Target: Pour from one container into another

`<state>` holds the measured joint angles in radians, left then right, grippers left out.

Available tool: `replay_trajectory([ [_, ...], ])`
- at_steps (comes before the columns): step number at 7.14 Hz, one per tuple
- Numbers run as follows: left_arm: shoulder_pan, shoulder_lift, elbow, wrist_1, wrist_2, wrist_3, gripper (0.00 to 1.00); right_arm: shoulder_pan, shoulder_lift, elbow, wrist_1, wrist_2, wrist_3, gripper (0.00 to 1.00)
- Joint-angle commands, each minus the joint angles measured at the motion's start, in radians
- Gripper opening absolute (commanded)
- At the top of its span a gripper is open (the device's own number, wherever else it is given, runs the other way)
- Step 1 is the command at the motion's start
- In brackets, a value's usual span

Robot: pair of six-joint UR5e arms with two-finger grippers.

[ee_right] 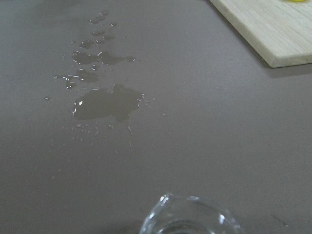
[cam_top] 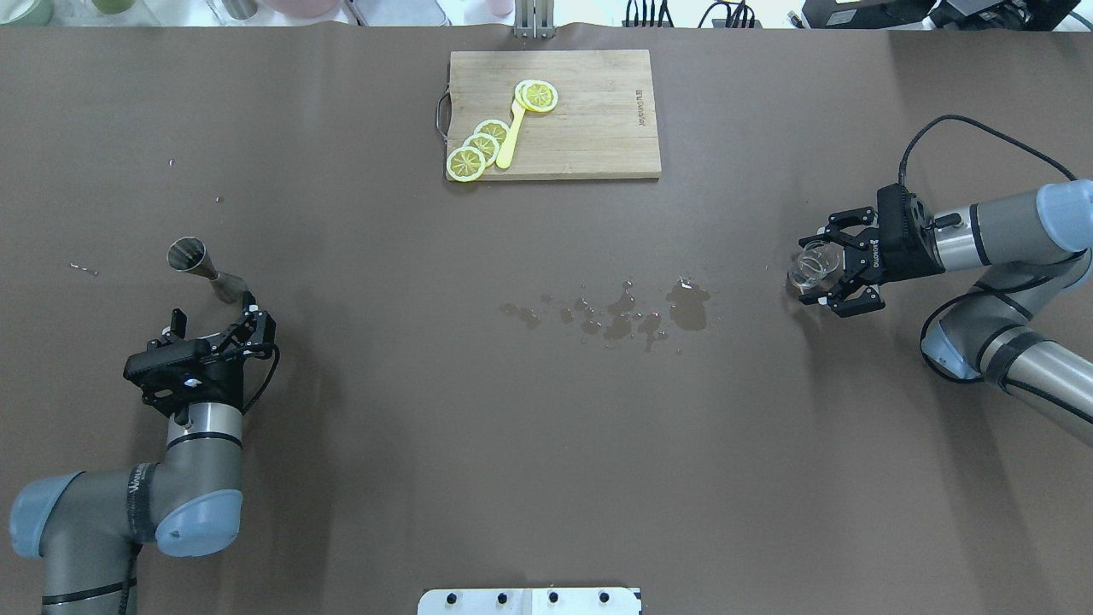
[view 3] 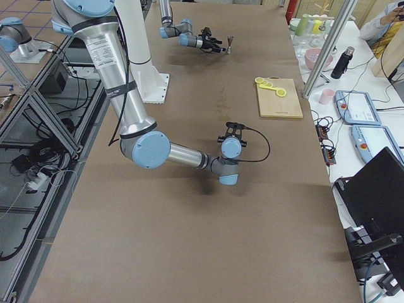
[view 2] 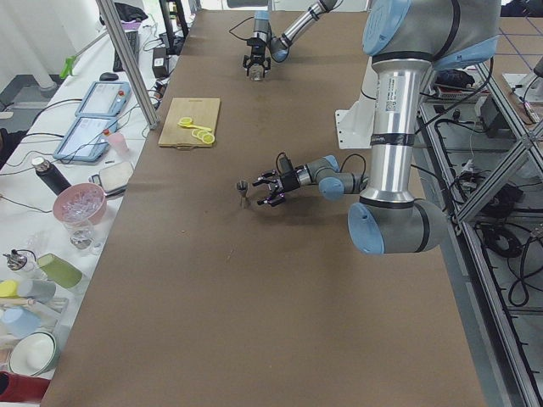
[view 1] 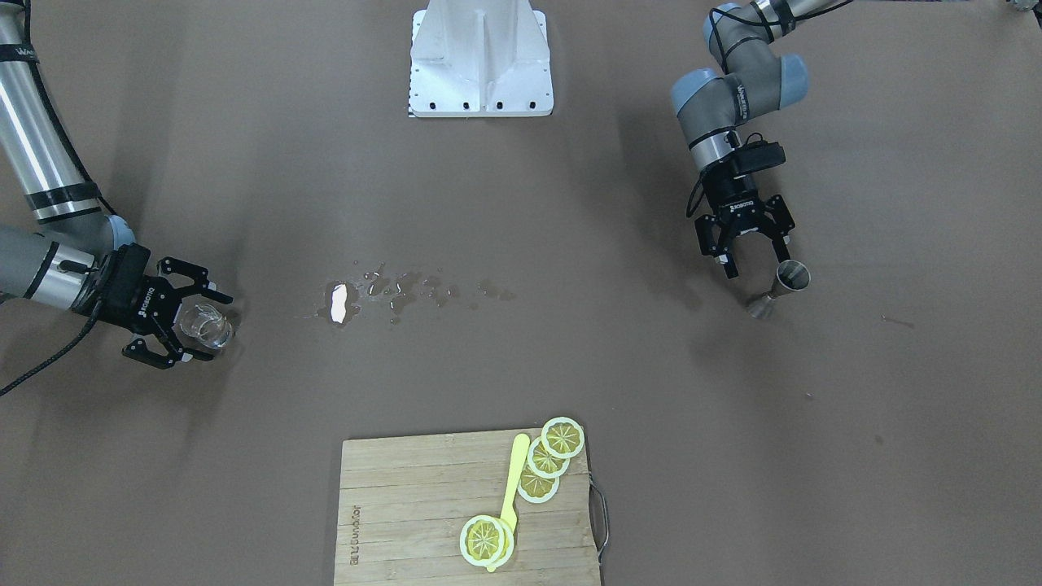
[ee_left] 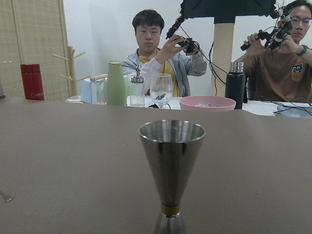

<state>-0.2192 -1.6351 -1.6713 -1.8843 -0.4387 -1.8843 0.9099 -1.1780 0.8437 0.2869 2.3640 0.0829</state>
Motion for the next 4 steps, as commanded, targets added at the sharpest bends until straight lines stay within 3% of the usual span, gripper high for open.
replay_trajectory([
  [1, -0.006, -0.002, 0.004, 0.001, 0.0, 0.002, 0.98, -0.003, 0.0, 0.0, 0.0, -0.008, 0.0, 0.91],
  [4, -0.011, -0.002, 0.01, 0.004, 0.002, 0.002, 0.98, -0.005, -0.008, 0.002, 0.001, -0.006, 0.0, 0.86],
])
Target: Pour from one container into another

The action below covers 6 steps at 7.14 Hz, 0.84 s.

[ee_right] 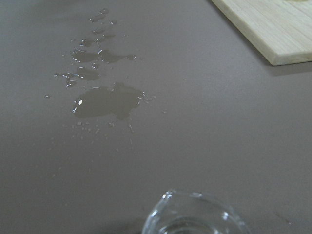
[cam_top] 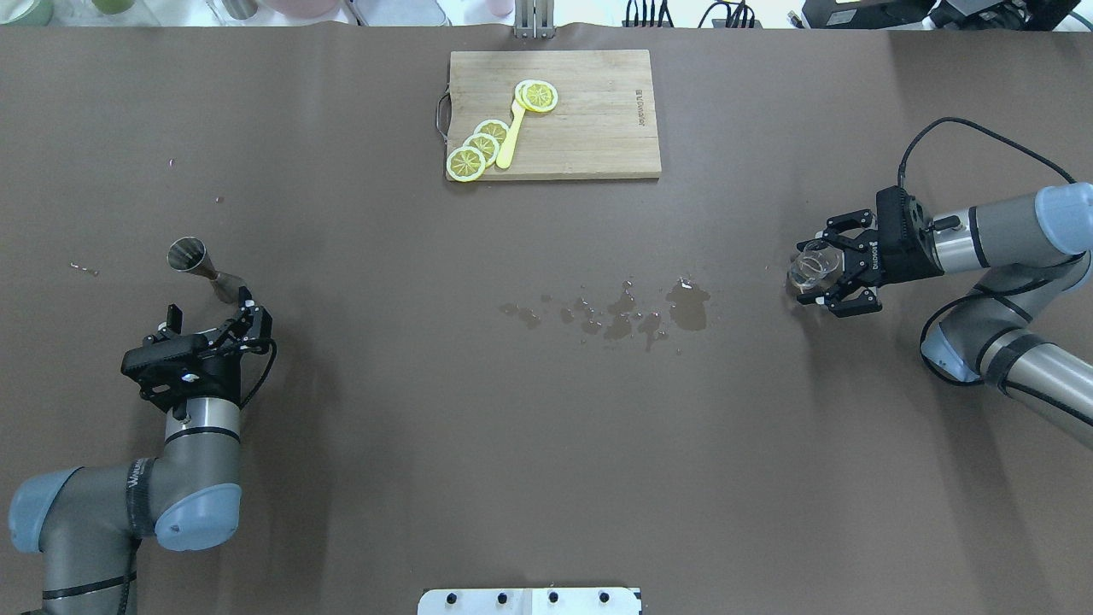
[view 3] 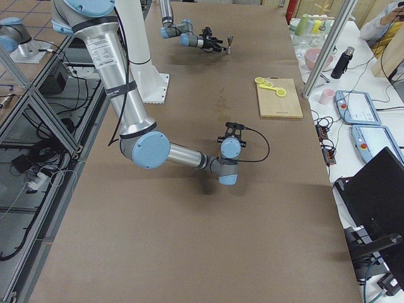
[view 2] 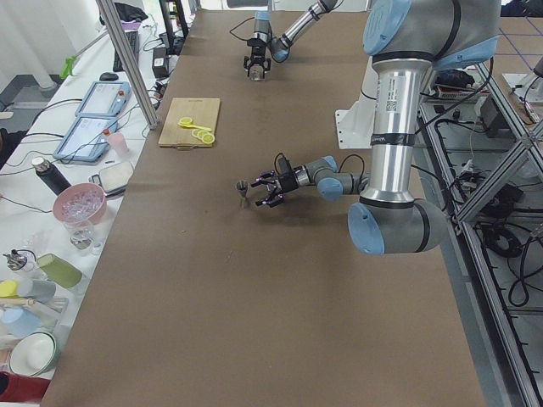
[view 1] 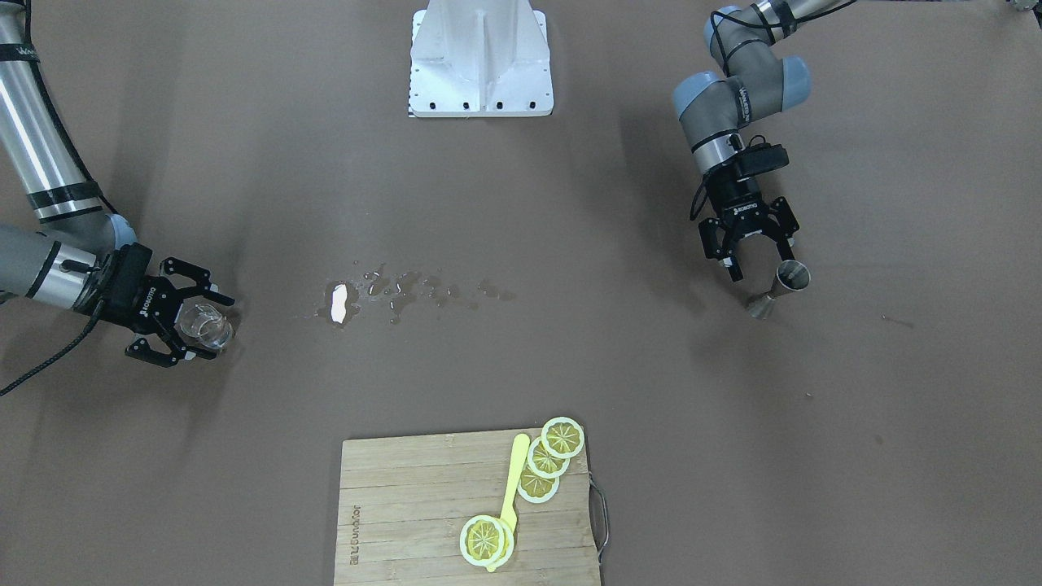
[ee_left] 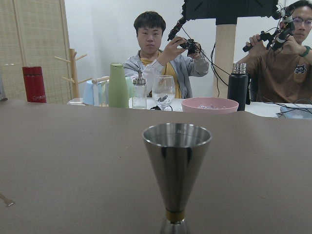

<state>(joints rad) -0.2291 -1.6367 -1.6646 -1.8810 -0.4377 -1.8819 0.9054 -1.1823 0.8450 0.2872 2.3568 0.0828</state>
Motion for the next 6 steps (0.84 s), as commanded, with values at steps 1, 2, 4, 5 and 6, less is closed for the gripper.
replay_trajectory([
  [1, -0.007, 0.0, 0.012, 0.003, 0.043, 0.0, 0.98, 0.001, -0.006, 0.0, 0.003, 0.002, 0.0, 0.85],
  [2, -0.009, -0.003, 0.016, 0.003, 0.051, 0.0, 0.97, 0.001, -0.008, 0.002, 0.003, 0.001, 0.0, 0.83],
  [4, -0.009, -0.012, 0.034, 0.002, 0.074, -0.002, 0.93, 0.0, -0.008, 0.005, 0.003, 0.001, 0.0, 0.78],
  [5, -0.01, -0.018, 0.045, 0.002, 0.079, -0.002, 0.89, 0.001, -0.008, 0.005, 0.003, 0.001, 0.0, 0.76],
  [6, -0.009, -0.02, 0.051, 0.0, 0.089, -0.002, 0.89, 0.001, -0.008, 0.005, 0.003, 0.001, 0.0, 0.72],
])
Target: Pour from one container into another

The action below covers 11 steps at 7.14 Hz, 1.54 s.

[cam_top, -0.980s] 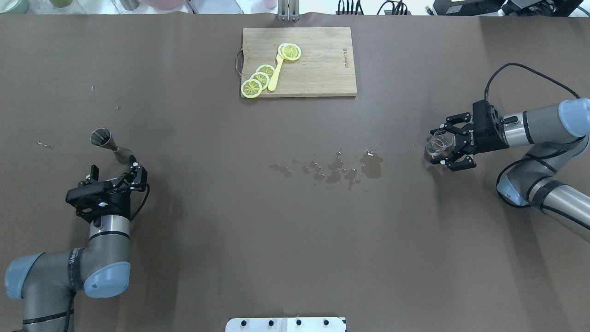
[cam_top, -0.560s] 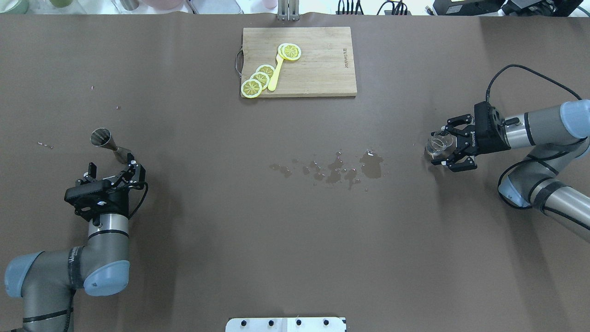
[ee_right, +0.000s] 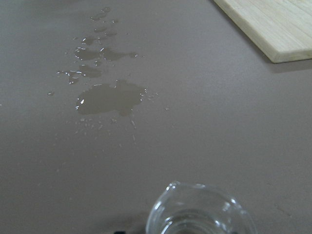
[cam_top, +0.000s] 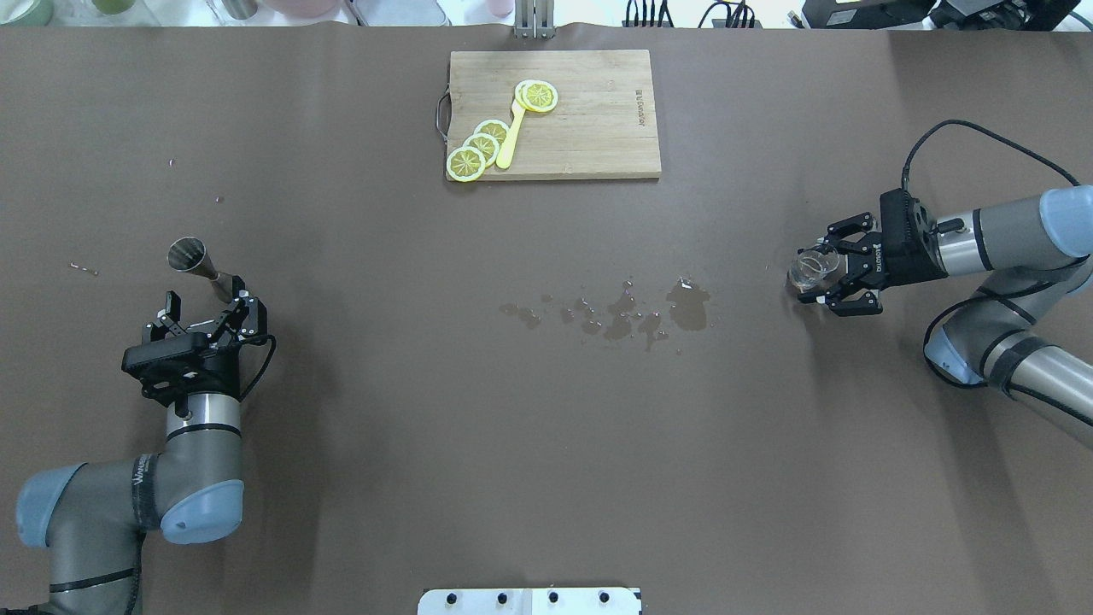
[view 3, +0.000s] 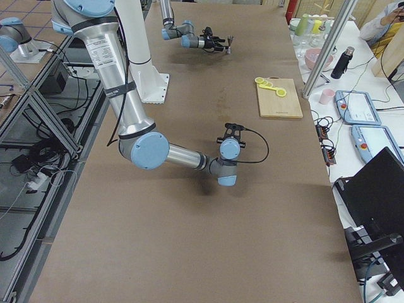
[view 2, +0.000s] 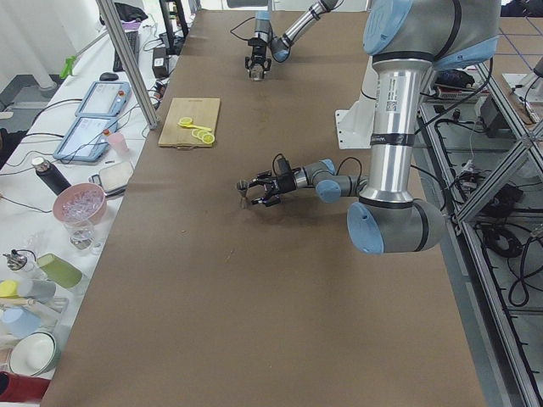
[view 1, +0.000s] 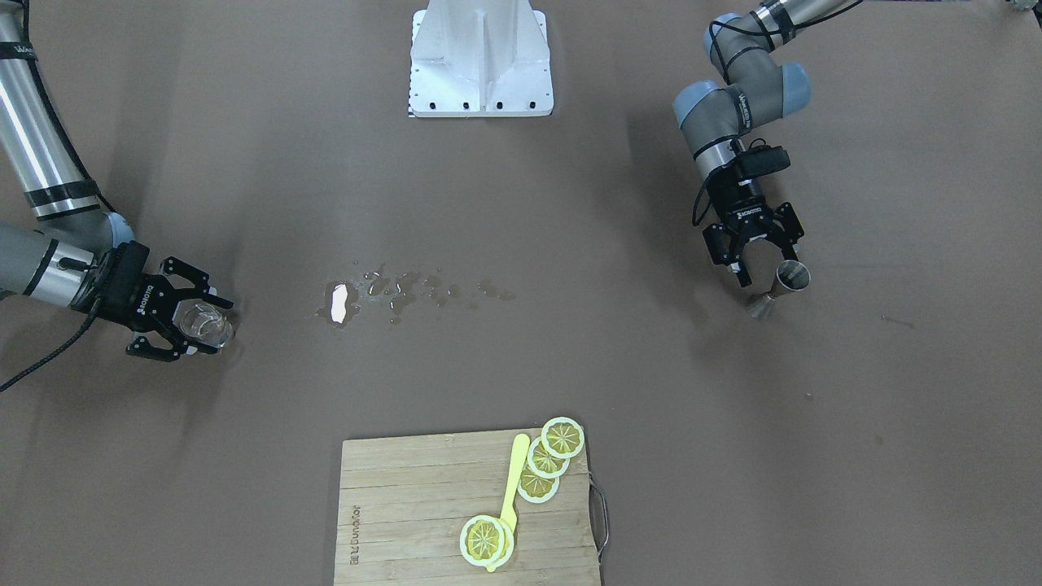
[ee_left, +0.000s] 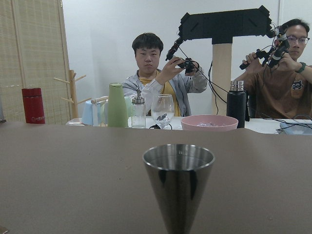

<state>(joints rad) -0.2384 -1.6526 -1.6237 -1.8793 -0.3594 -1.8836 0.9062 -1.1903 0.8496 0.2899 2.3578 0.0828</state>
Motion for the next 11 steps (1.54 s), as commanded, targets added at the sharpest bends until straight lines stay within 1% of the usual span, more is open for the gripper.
replay_trajectory([
  [1, -0.001, -0.004, 0.018, -0.001, 0.013, 0.0, 0.89, 0.0, 0.0, 0.0, 0.0, 0.0, -0.002, 0.69],
  [3, -0.012, -0.004, 0.041, -0.009, 0.011, -0.002, 0.89, 0.0, -0.002, 0.002, 0.002, 0.0, -0.002, 0.57],
  [4, -0.015, -0.006, 0.045, -0.007, 0.011, -0.028, 0.89, 0.0, -0.002, 0.003, 0.002, 0.0, -0.003, 0.55],
  [6, -0.028, -0.058, 0.094, -0.009, 0.011, -0.031, 0.89, 0.0, 0.0, 0.008, 0.002, 0.0, -0.002, 0.49],
  [7, -0.038, -0.061, 0.096, -0.009, 0.01, -0.031, 0.89, 0.002, 0.0, 0.017, 0.0, 0.0, -0.002, 0.45],
  [8, -0.045, -0.061, 0.096, -0.009, 0.01, -0.031, 0.89, 0.02, 0.0, 0.031, -0.003, 0.001, 0.0, 0.45],
  [10, -0.058, -0.061, 0.093, -0.009, 0.011, -0.029, 0.89, 0.052, 0.001, 0.069, -0.015, 0.005, 0.002, 0.4],
  [11, -0.058, -0.061, 0.091, -0.011, 0.011, -0.031, 0.89, 0.069, -0.003, 0.113, -0.064, 0.023, -0.002, 0.27],
])
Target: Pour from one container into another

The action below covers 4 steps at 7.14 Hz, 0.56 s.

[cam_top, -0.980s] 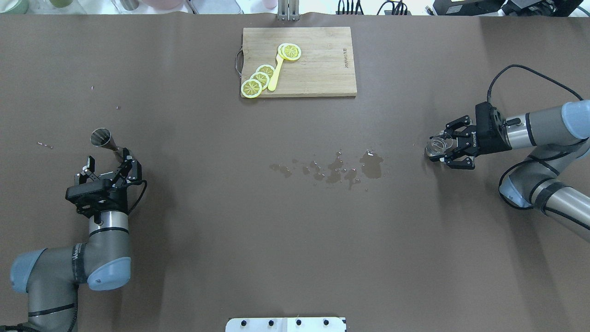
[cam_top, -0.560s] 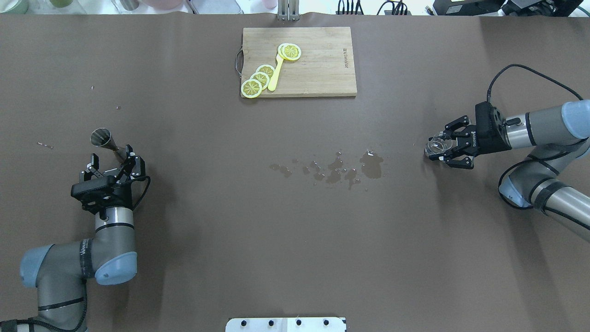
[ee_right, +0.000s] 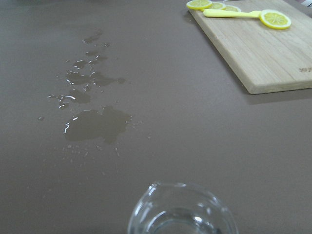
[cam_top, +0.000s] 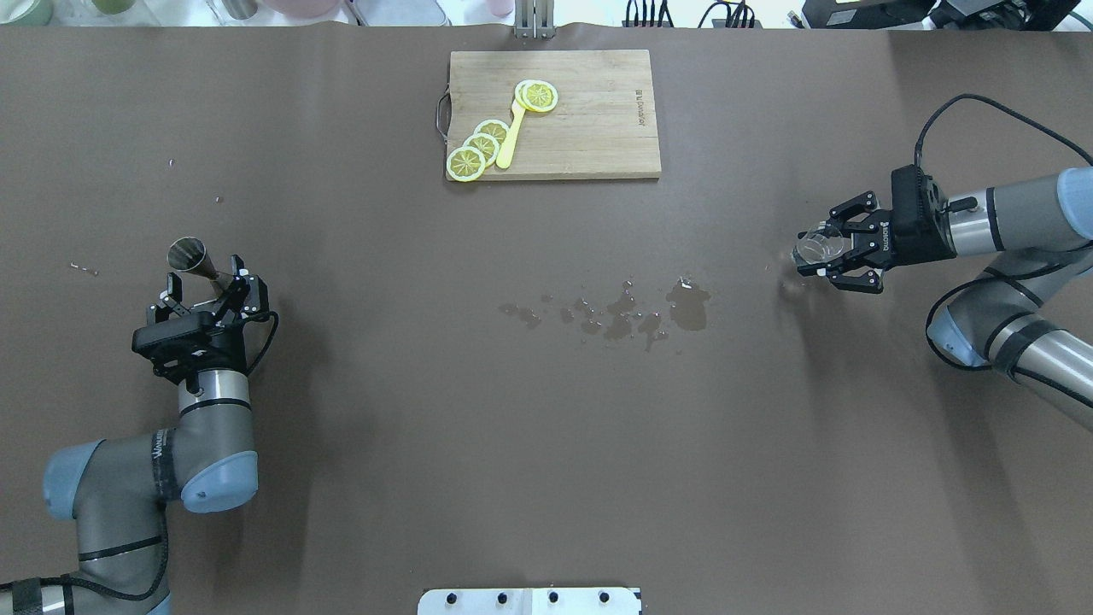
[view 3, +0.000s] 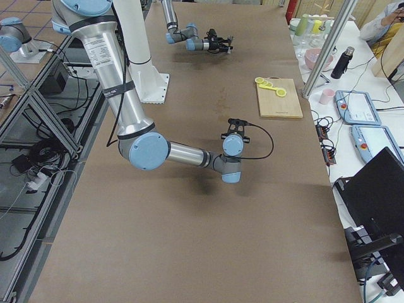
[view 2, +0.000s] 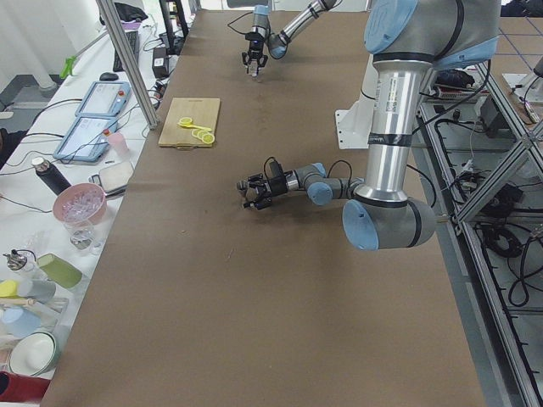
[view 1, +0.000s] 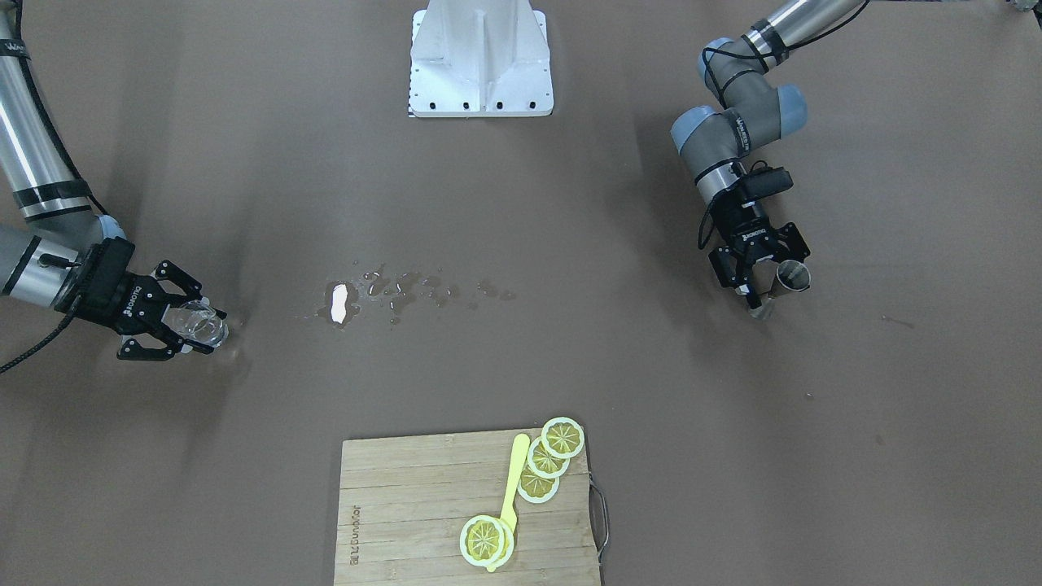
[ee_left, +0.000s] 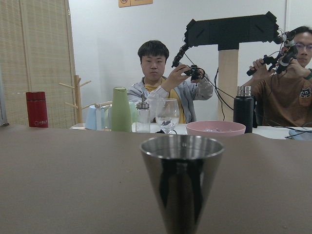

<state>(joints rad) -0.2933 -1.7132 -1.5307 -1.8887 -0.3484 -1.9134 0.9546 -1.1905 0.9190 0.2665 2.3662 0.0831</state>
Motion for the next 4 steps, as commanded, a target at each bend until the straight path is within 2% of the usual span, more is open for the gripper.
replay_trajectory([
  [1, -0.003, -0.008, -0.002, -0.003, -0.001, -0.003, 0.89, 0.035, 0.002, 0.067, -0.077, 0.03, -0.005, 0.16],
  [2, -0.003, -0.008, 0.0, -0.001, 0.0, -0.003, 0.88, 0.038, 0.008, 0.087, -0.102, 0.03, -0.006, 0.05],
  [3, -0.004, -0.008, 0.0, -0.001, 0.0, -0.003, 0.84, 0.041, 0.011, 0.112, -0.128, 0.031, -0.003, 0.0],
  [4, -0.007, -0.008, 0.0, -0.001, 0.002, -0.001, 0.75, 0.055, 0.011, 0.151, -0.159, 0.031, -0.003, 0.0],
])
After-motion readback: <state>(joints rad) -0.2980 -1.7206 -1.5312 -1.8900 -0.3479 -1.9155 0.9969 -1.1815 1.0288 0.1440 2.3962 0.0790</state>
